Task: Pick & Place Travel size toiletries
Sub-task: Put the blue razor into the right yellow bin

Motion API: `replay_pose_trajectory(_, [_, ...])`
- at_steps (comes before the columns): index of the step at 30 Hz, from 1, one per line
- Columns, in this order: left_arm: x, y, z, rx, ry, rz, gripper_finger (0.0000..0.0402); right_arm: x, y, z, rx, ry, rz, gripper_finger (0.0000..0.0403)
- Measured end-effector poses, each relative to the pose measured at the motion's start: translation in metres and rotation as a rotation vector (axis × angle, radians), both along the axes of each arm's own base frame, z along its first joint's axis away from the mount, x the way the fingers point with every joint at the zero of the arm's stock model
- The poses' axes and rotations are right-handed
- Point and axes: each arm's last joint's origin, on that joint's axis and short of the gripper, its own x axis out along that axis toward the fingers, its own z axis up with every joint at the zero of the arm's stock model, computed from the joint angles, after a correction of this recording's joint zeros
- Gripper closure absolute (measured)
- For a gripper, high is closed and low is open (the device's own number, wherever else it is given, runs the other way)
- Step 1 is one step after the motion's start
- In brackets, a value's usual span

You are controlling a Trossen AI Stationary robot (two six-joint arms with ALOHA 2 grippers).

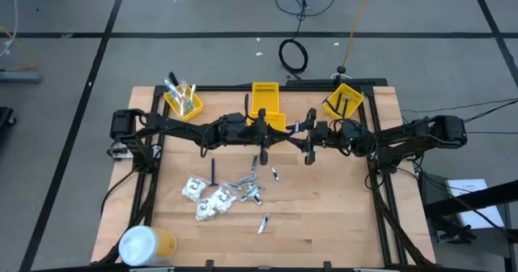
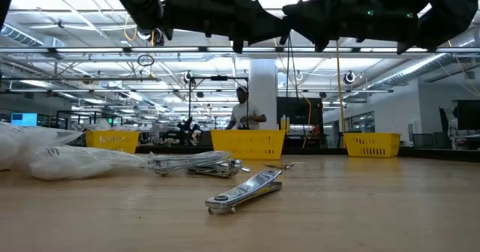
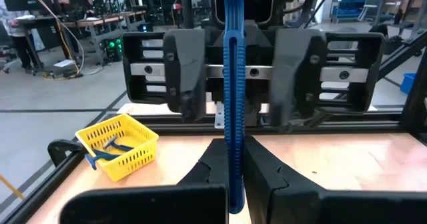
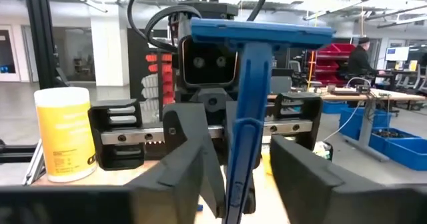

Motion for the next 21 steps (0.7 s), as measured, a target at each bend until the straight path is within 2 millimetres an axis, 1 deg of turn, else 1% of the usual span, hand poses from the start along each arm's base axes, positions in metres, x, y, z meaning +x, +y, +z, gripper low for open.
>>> replay_pose_trajectory(6, [0.000,0.000,-0.001,0.004,0.006,0.000,0.0395,0.000,0.000,0.001,-0.009,-0.012,-0.001,0.0376])
replay_pose_trajectory(7, [0.000,0.000,-0.001,0.004,0.006,0.000,0.0395,0.000,0.000,0.001,-0.016,-0.011,-0.004,0.0383])
replay_pose_trajectory(11, [0.000,0.000,-0.001,0.000,0.006,0.001,0.0383,0.000,0.000,0.001,-0.013,-0.011,-0.005,0.0381])
replay_pose_trajectory(14, [0.000,0.000,-0.002,-0.013,0.016,0.017,0.0363,0.000,-0.001,0.000,0.000,-0.006,-0.031,0.0382])
replay_pose_trajectory(16, [-0.001,-0.001,-0.002,-0.030,0.044,0.059,0.0339,0.000,-0.003,-0.003,0.014,0.024,-0.096,0.0382])
replay_pose_trajectory(18, [-0.004,-0.003,-0.002,-0.012,0.091,0.095,0.0308,0.000,-0.008,-0.007,0.033,0.066,-0.186,0.0382])
replay_pose_trajectory(21, [-0.008,-0.009,0.008,0.024,0.168,0.149,0.0254,-0.003,-0.017,-0.013,0.060,0.136,-0.314,0.0382])
